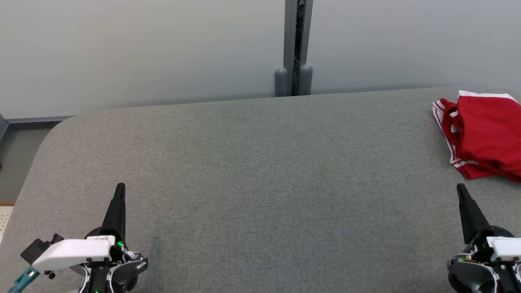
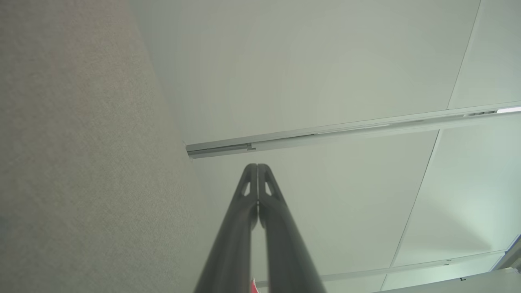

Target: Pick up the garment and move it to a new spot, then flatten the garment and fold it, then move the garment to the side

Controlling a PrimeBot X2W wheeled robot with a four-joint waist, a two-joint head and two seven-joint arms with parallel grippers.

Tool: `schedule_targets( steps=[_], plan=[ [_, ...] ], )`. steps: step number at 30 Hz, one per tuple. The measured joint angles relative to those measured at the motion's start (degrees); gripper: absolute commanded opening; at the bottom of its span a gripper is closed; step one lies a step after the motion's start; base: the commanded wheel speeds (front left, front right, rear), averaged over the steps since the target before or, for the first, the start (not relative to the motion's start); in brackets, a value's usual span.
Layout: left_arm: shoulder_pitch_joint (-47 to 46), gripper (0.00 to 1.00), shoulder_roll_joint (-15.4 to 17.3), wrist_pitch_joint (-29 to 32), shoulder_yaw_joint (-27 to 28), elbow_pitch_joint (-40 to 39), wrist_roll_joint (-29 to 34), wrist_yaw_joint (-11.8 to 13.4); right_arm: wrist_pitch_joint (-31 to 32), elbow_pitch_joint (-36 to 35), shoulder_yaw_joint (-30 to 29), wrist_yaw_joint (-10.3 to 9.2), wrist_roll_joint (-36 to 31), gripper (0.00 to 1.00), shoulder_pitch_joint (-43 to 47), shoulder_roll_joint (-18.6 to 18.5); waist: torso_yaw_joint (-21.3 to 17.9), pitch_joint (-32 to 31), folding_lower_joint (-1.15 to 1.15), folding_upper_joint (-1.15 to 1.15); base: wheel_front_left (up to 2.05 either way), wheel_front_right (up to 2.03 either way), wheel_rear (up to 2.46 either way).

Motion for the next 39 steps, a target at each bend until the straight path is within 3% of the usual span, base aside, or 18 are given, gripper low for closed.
schedule_targets(
  steps=[9, 39],
  plan=[
    [-0.91, 0.0, -0.07, 0.81, 0.44, 0.45, -2.88, -0.53, 0.99, 0.14, -0.91, 0.0, 2.96, 0.0, -0.29, 0.07, 0.25, 0.12, 0.0, 0.0, 0.0, 0.0, 0.0],
    [-0.92, 0.0, -0.48, 1.08, 1.02, 0.47, -2.55, -0.53, 1.55, 0.2, -1.53, 0.0, 2.49, 0.0, -0.3, 0.62, 0.25, 0.12, 0.0, 0.0, 0.0, 0.0, 0.0]
  ],
)
